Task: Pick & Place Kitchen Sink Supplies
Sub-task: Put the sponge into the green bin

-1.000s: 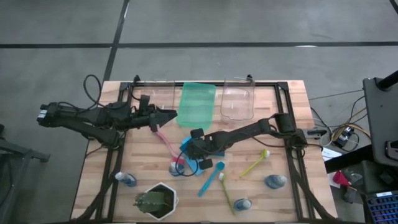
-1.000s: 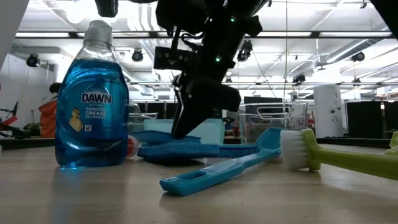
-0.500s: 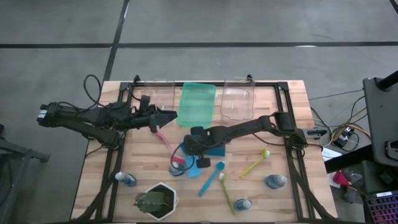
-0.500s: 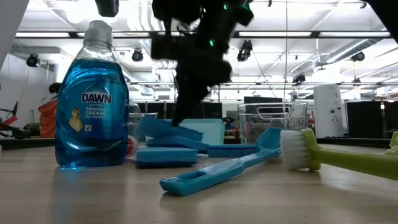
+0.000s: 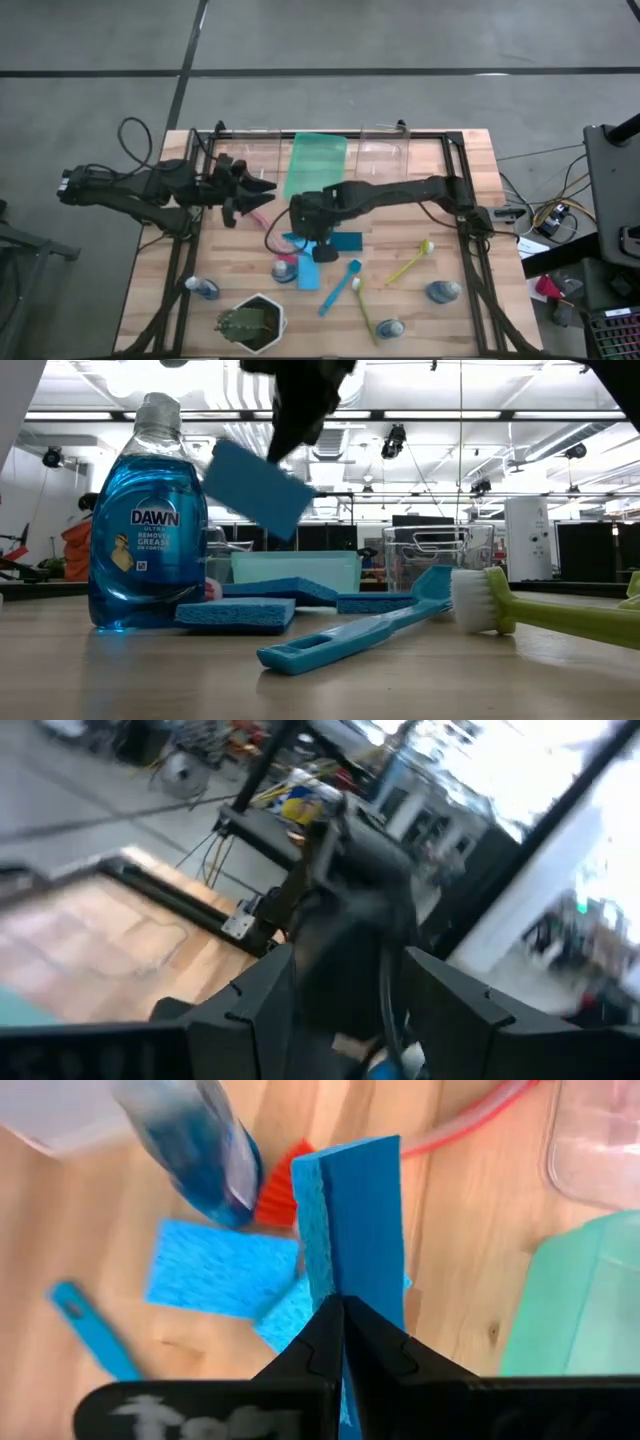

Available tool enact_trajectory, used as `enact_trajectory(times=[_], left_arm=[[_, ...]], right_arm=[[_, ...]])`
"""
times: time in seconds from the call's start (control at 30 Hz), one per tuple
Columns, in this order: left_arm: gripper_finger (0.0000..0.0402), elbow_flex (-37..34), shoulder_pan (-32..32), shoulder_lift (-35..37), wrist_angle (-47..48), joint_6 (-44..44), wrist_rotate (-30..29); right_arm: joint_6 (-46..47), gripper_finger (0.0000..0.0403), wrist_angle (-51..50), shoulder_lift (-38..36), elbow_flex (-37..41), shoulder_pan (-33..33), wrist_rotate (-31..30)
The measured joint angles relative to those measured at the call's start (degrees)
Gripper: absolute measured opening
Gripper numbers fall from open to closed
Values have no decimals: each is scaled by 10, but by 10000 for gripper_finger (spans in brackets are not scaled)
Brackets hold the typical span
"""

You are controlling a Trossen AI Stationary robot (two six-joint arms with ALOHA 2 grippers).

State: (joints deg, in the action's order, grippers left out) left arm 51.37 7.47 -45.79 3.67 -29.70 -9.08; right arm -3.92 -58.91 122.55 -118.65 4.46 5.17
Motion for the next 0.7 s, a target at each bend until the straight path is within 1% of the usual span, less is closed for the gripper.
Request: enact_trajectory(times=[0.07, 0.13, 0.3, 0.43, 0.6, 0.7], left_arm=[[179, 0, 0, 11, 24, 40, 18], [179, 0, 0, 20, 59, 62, 27], [179, 0, 0, 43, 129, 72, 28], [179, 0, 0, 44, 153, 89, 40], [179, 0, 1, 35, 186, 122, 70], [179, 0, 1, 21, 199, 123, 75]], right_arm=[[10, 7, -21, -2, -28, -7, 24], [17, 7, -49, -5, -56, -15, 45], [34, 7, -110, -10, -117, -34, 112], [59, 7, -118, -11, -156, -47, 162], [95, 7, -113, -15, -163, -53, 180], [107, 7, -110, -15, -163, -54, 180]])
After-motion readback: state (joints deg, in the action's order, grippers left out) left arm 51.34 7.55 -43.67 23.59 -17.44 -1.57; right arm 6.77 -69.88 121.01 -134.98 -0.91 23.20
